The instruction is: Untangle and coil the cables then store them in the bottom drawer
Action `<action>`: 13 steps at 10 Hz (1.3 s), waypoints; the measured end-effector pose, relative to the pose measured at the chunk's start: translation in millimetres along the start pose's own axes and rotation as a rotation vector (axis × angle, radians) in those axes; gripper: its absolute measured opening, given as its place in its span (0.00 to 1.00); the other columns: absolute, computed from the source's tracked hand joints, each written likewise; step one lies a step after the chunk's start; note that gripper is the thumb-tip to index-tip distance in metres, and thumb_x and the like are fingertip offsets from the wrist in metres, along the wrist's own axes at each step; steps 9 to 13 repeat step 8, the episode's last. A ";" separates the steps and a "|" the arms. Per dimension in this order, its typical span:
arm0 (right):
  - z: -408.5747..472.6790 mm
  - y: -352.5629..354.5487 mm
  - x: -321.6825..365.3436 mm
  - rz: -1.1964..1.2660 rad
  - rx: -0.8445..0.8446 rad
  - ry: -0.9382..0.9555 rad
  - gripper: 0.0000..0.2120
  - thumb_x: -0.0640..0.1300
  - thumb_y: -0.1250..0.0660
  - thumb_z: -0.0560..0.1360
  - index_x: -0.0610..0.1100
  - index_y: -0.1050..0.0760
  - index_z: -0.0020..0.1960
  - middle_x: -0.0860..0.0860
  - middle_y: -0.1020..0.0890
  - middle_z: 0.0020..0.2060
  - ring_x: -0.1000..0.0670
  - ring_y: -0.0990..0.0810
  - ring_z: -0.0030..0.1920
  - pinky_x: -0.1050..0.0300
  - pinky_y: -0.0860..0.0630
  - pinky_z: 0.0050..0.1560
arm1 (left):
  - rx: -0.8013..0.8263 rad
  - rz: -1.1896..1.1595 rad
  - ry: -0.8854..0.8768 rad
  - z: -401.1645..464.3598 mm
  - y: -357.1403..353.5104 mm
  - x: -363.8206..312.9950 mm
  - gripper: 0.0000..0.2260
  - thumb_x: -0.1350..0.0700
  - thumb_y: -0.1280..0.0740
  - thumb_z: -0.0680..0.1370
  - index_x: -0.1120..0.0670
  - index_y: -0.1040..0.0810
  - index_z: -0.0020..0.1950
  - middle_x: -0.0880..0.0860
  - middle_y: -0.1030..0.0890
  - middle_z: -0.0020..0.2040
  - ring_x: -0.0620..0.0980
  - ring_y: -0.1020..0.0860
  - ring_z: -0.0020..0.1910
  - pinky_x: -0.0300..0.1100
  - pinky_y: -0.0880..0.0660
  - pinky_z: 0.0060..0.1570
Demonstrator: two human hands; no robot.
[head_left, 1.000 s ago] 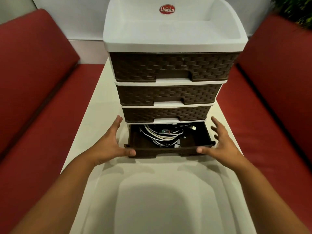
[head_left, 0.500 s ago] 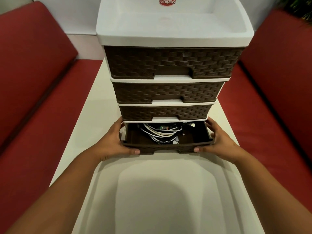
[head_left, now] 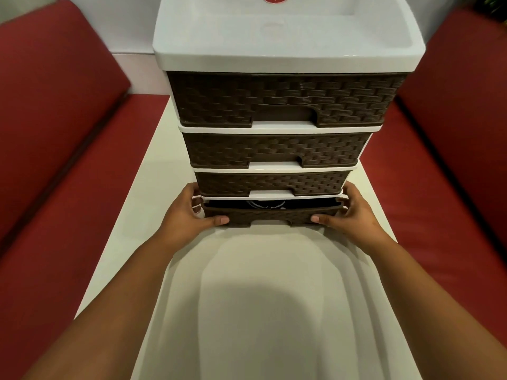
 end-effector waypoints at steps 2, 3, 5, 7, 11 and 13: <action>1.0 -4.3 4.8 -0.052 -0.111 -0.020 0.30 0.46 0.18 0.61 0.53 0.28 0.59 0.60 0.19 0.52 0.57 0.21 0.53 0.53 0.22 0.55 | -0.099 -0.003 0.008 1.3 3.1 4.1 0.28 0.49 0.19 0.65 0.47 0.28 0.60 0.40 0.22 0.53 0.38 0.23 0.49 0.28 0.29 0.43; 0.2 -3.7 4.3 -0.064 -0.124 -0.015 0.30 0.46 0.18 0.61 0.52 0.27 0.59 0.59 0.18 0.52 0.56 0.20 0.52 0.52 0.21 0.54 | -0.109 -0.014 0.019 1.3 2.9 10.1 0.29 0.47 0.20 0.64 0.50 0.26 0.61 0.45 0.21 0.57 0.44 0.22 0.53 0.34 0.26 0.47; -4.4 -4.9 2.4 -0.029 -0.120 -0.024 0.30 0.45 0.18 0.62 0.52 0.27 0.60 0.59 0.18 0.51 0.56 0.19 0.52 0.58 0.22 0.52 | -0.127 -0.061 0.011 -4.2 0.4 9.5 0.27 0.49 0.20 0.66 0.50 0.25 0.61 0.45 0.20 0.56 0.42 0.21 0.52 0.31 0.27 0.46; -10.5 -9.4 4.8 -0.005 -0.110 -0.084 0.28 0.45 0.20 0.65 0.52 0.30 0.60 0.61 0.20 0.50 0.57 0.21 0.52 0.58 0.24 0.52 | -0.114 -0.036 -0.011 -12.7 -4.1 1.7 0.25 0.52 0.22 0.70 0.51 0.27 0.63 0.44 0.21 0.57 0.39 0.23 0.51 0.30 0.28 0.50; -18.5 -6.9 0.4 -0.051 -0.119 -0.153 0.32 0.44 0.21 0.67 0.52 0.33 0.65 0.56 0.23 0.56 0.52 0.24 0.56 0.51 0.25 0.59 | -0.051 0.080 -0.001 -19.5 -6.8 1.9 0.32 0.49 0.24 0.72 0.51 0.33 0.71 0.45 0.28 0.65 0.45 0.29 0.62 0.40 0.31 0.60; -18.5 -6.9 0.4 -0.051 -0.119 -0.153 0.32 0.44 0.21 0.67 0.52 0.33 0.65 0.56 0.23 0.56 0.52 0.24 0.56 0.51 0.25 0.59 | -0.051 0.080 -0.001 -19.5 -6.8 1.9 0.32 0.49 0.24 0.72 0.51 0.33 0.71 0.45 0.28 0.65 0.45 0.29 0.62 0.40 0.31 0.60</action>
Point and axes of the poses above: each hand's wrist, its own z-axis towards the middle knuckle, its own y-axis out of the back of the hand, x = y × z, the point moved 5 cm from there along z, towards the middle knuckle
